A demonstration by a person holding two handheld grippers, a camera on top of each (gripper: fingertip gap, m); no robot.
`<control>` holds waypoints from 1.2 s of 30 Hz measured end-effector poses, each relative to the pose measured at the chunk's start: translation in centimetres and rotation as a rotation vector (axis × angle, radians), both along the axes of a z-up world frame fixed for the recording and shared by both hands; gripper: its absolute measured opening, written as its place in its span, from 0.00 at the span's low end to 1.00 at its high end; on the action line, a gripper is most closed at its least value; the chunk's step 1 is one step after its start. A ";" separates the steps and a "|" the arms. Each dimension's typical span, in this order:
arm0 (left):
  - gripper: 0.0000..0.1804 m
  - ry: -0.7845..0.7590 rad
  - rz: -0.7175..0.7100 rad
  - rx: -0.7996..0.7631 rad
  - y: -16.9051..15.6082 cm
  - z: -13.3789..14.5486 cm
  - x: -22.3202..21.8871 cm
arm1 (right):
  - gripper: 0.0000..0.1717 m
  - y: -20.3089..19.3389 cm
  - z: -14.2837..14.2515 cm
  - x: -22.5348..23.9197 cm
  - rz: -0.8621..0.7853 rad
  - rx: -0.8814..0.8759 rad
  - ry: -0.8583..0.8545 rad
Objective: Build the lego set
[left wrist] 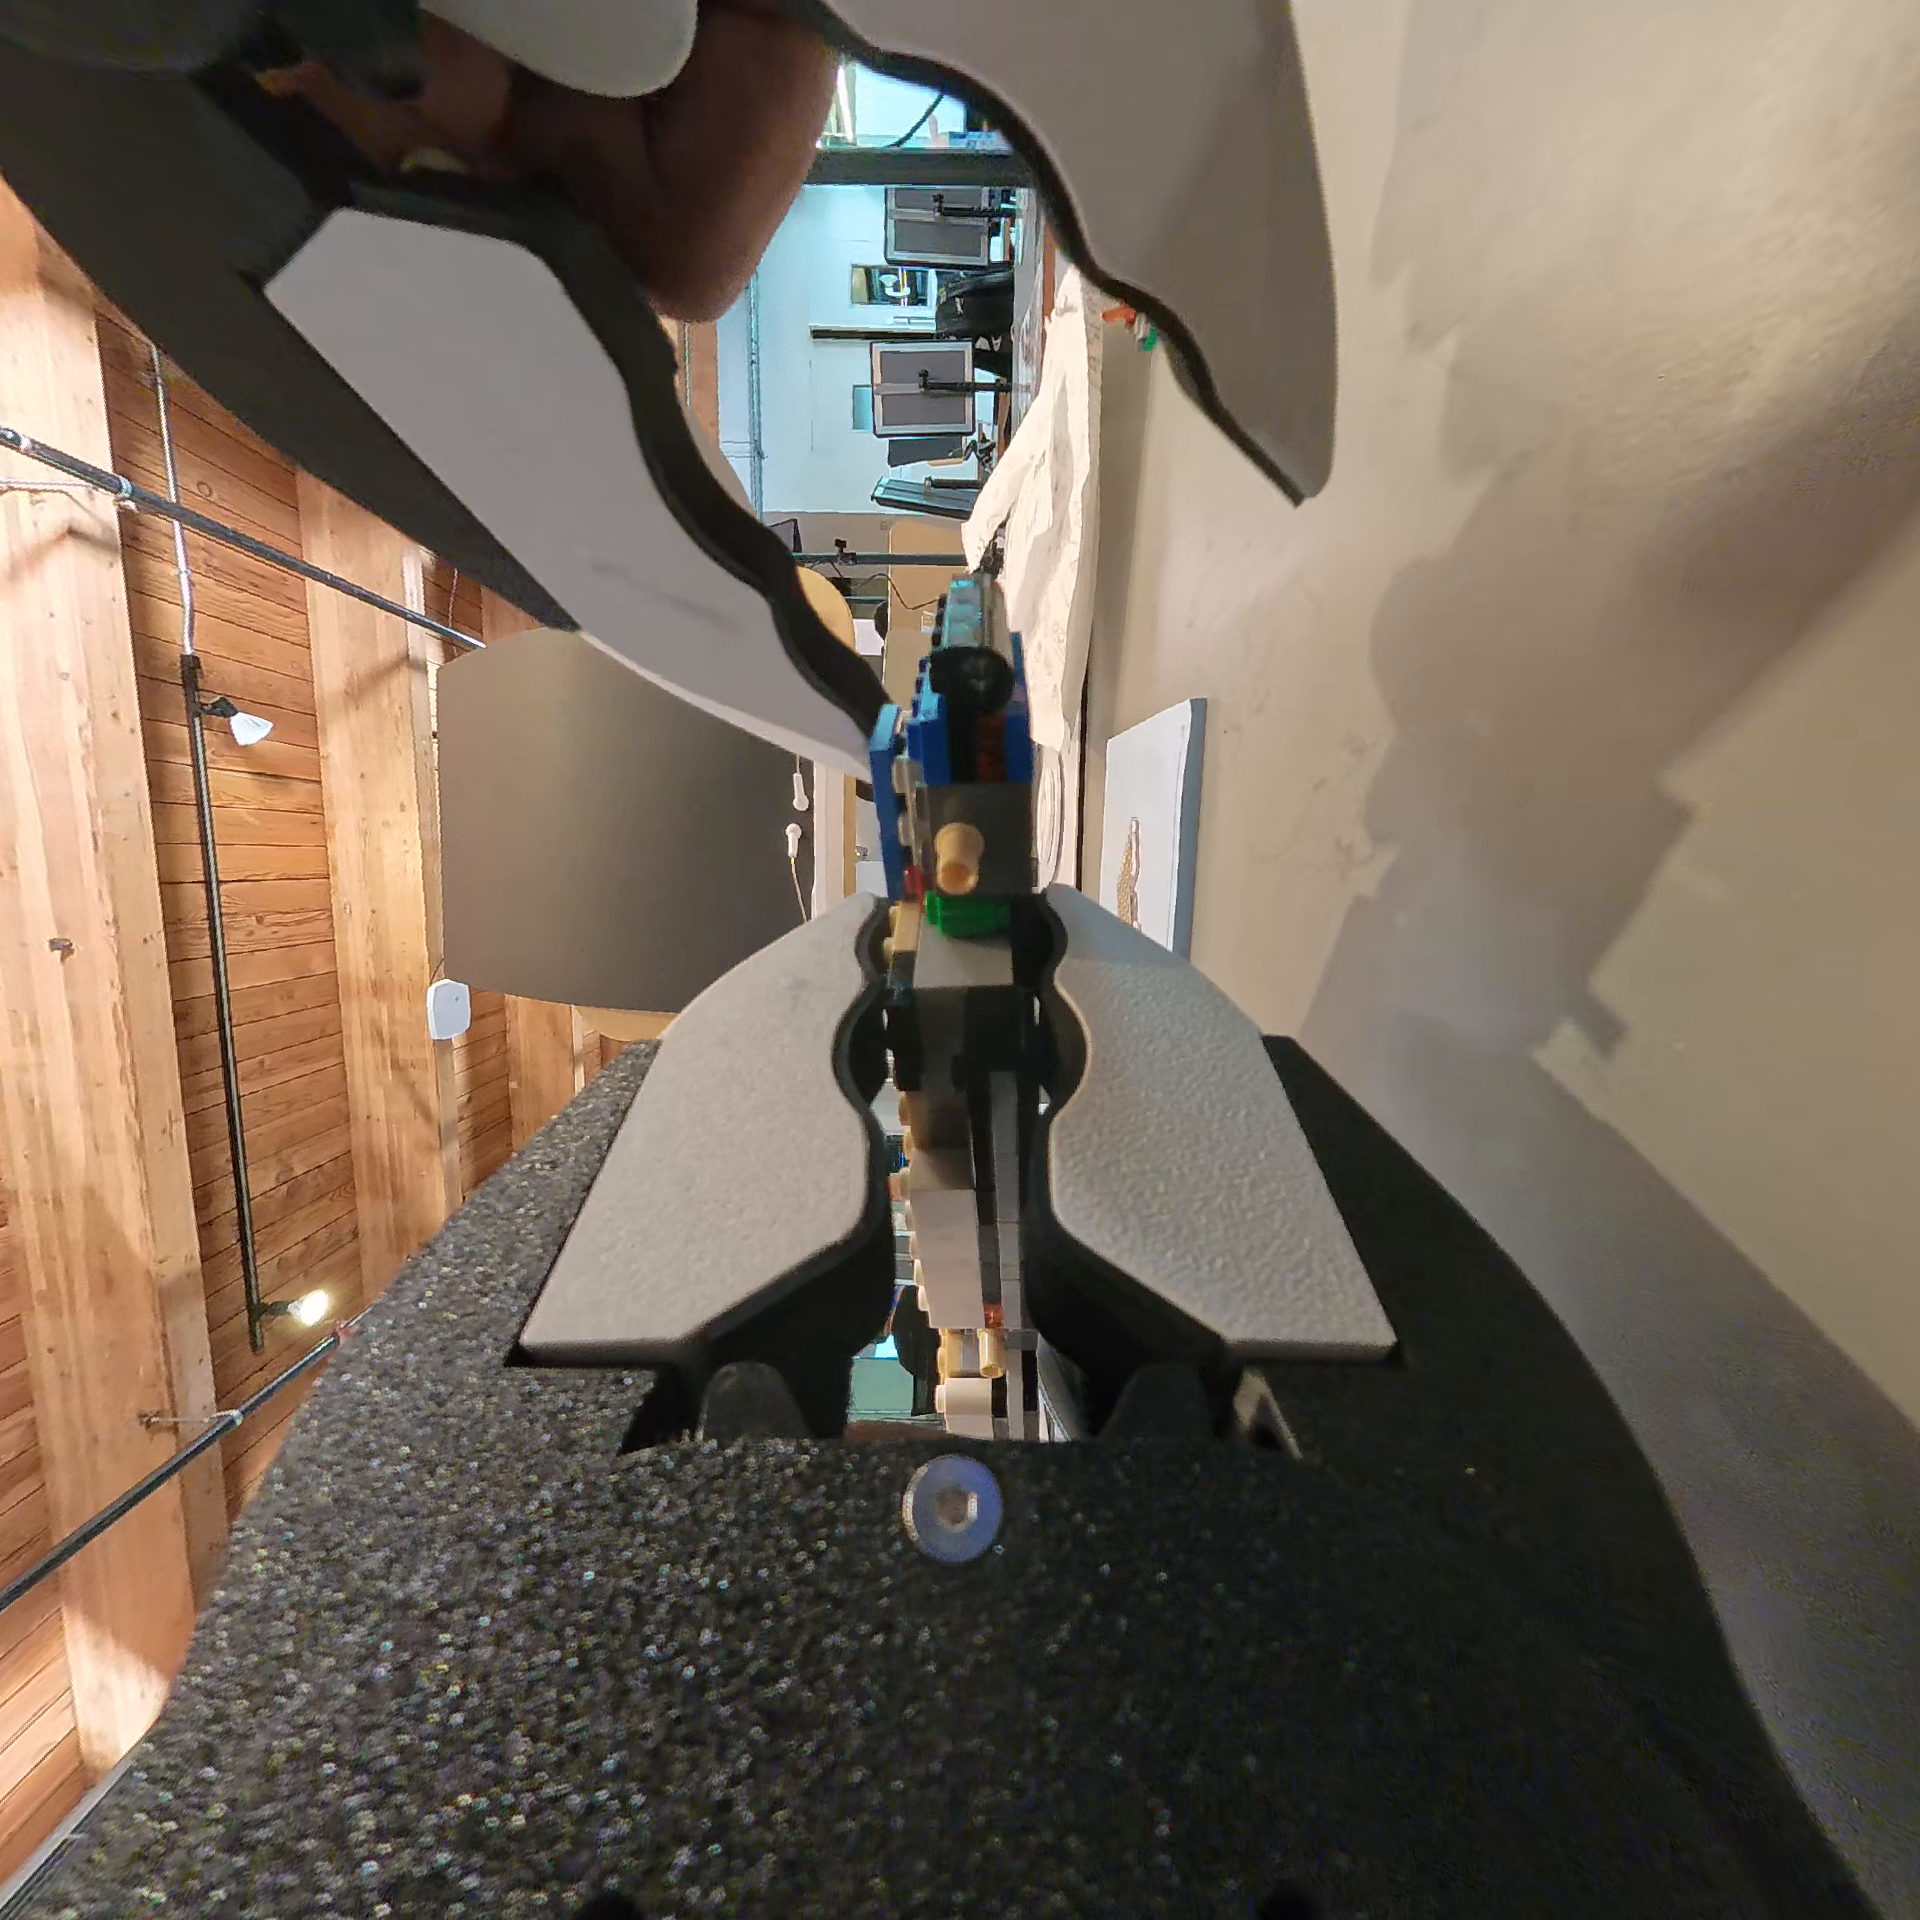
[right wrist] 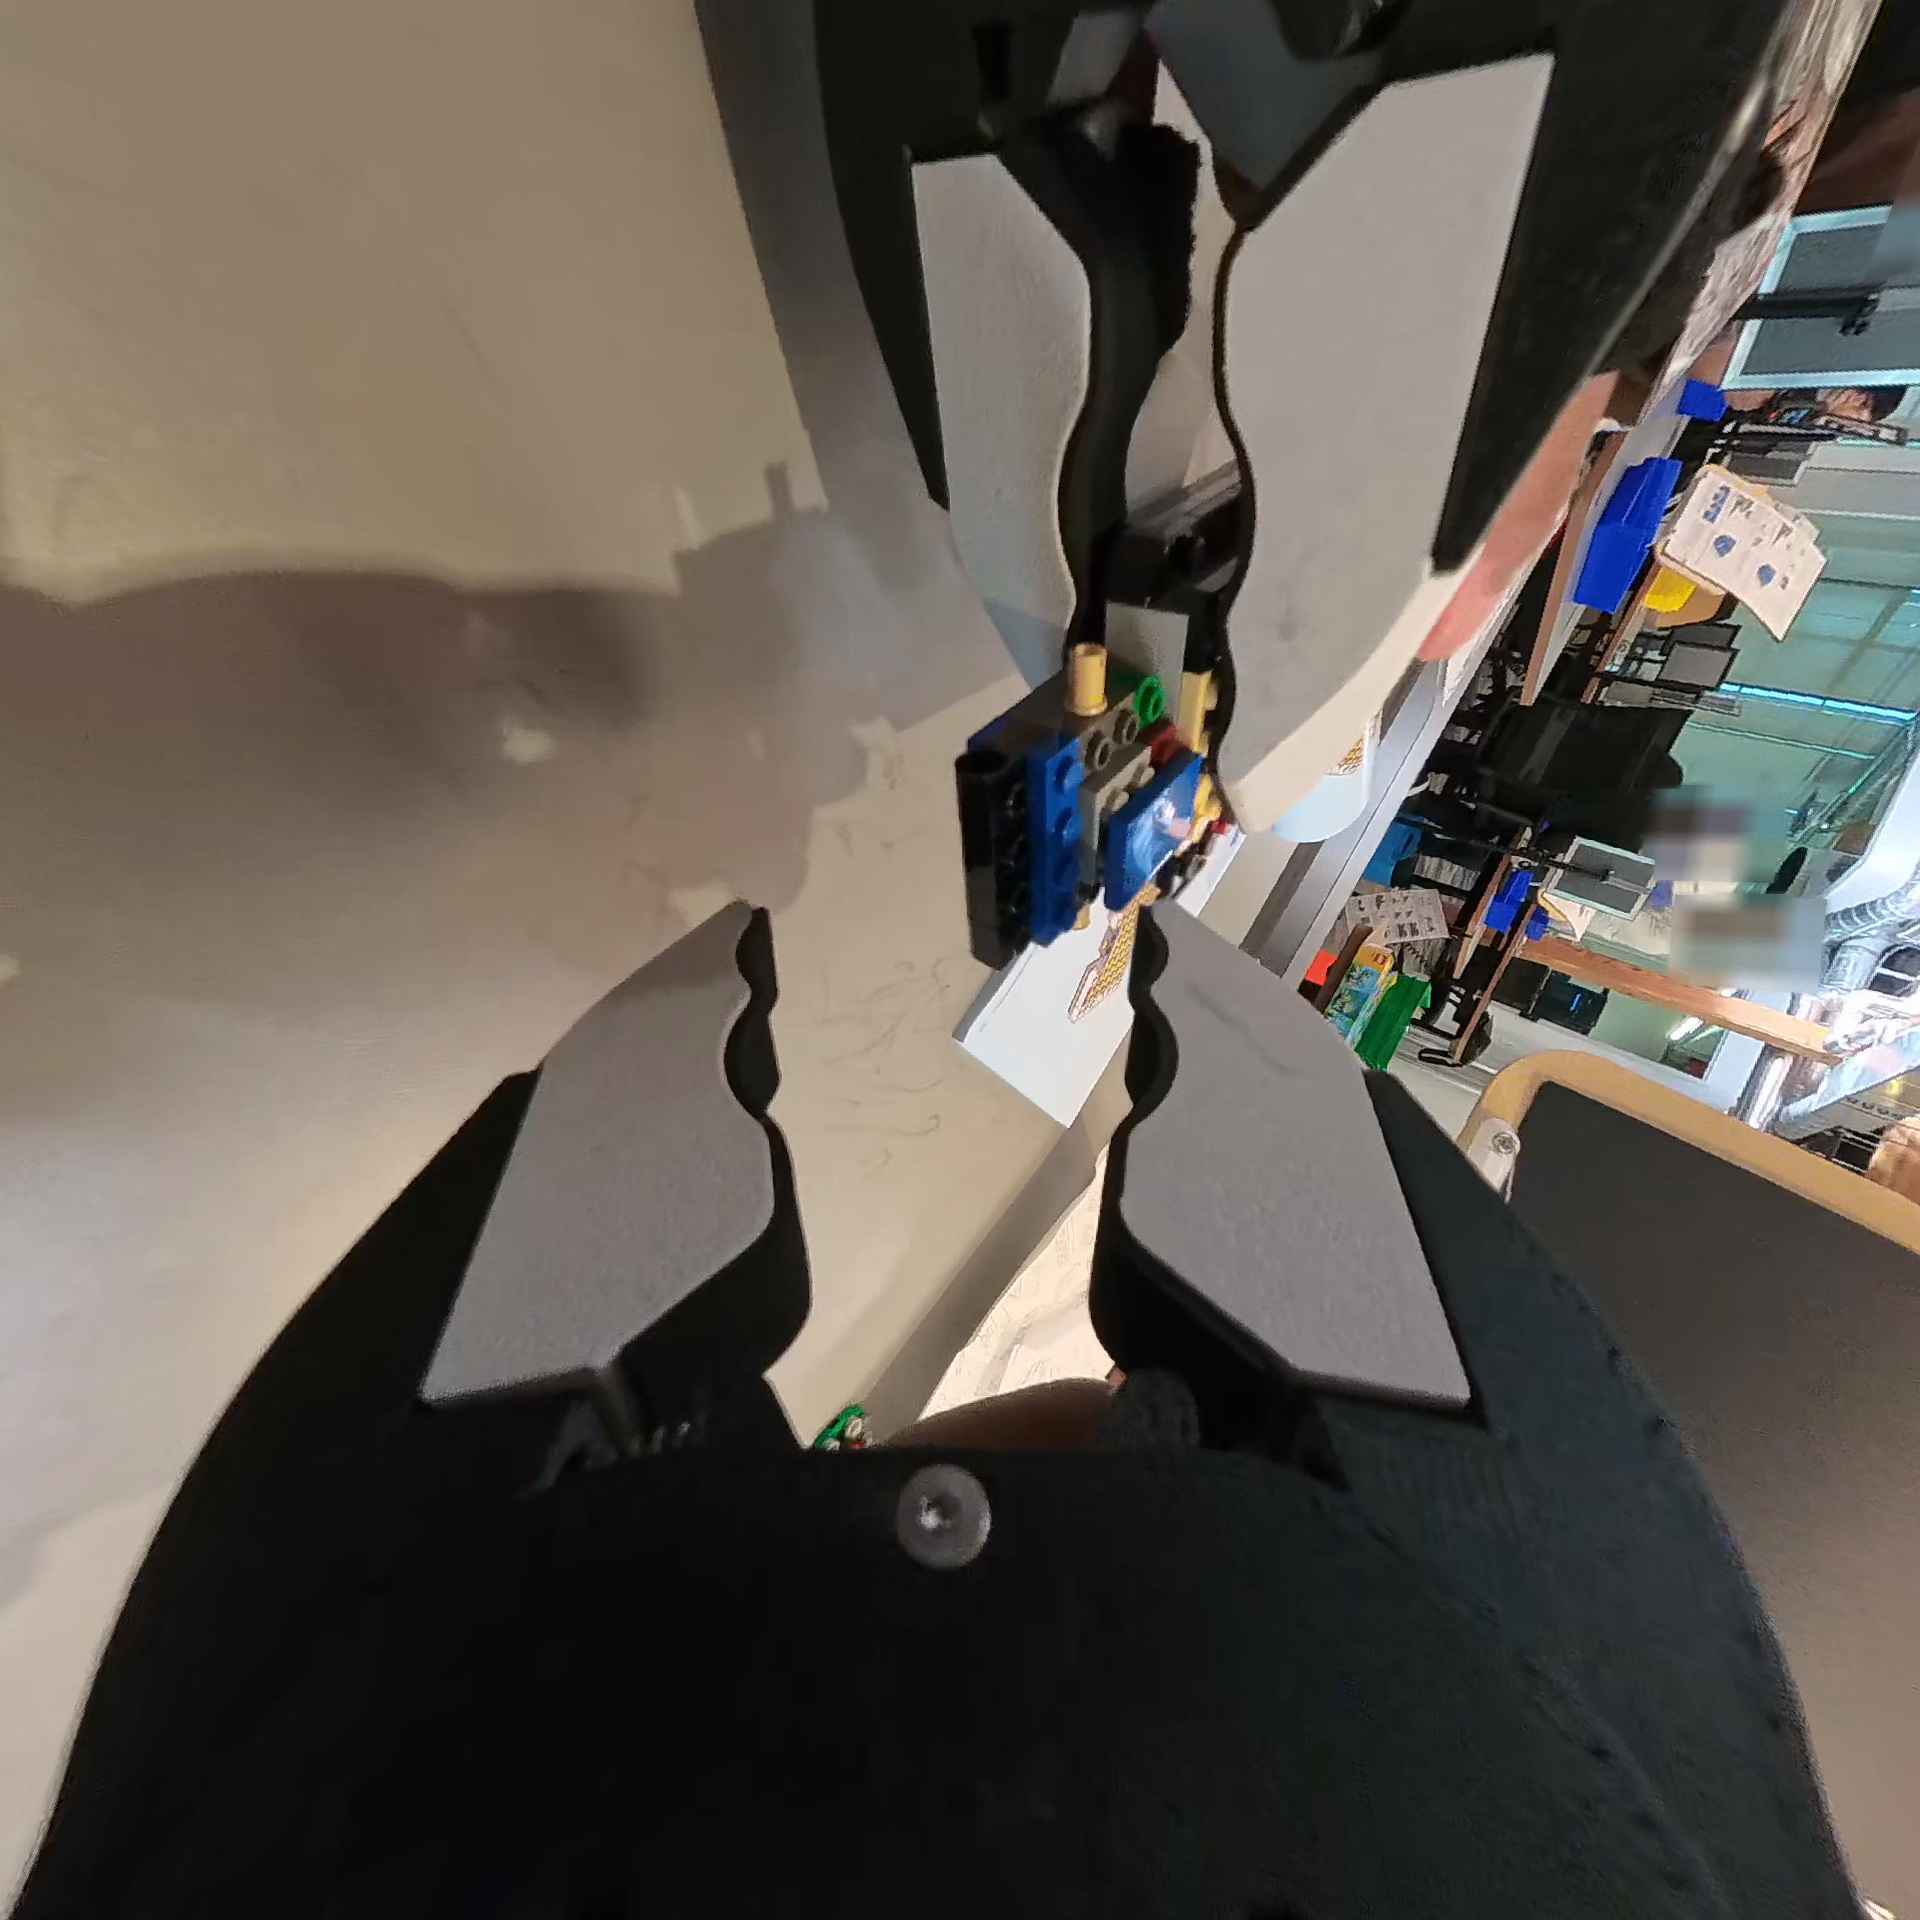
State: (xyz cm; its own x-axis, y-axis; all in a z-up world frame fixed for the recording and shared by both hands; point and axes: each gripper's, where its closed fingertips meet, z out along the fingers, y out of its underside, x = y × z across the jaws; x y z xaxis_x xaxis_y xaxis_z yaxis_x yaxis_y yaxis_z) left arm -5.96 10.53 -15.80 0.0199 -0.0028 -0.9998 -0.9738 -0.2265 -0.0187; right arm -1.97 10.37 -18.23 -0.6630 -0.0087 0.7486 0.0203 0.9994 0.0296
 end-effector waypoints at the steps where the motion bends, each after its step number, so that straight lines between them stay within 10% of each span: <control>1: 0.13 0.001 0.000 0.001 0.0 0.0 0.0 | 0.38 -0.1 -0.1 0.0 0.003 -0.002 -0.004; 25: 0.13 -0.012 -0.002 -0.004 0.0 -0.1 0.2 | 0.38 -0.7 0.8 -0.4 0.054 0.028 0.095; 36: 0.13 -0.047 0.019 -0.006 0.0 1.1 -0.6 | 0.38 -1.8 4.0 -1.2 0.079 -0.121 0.574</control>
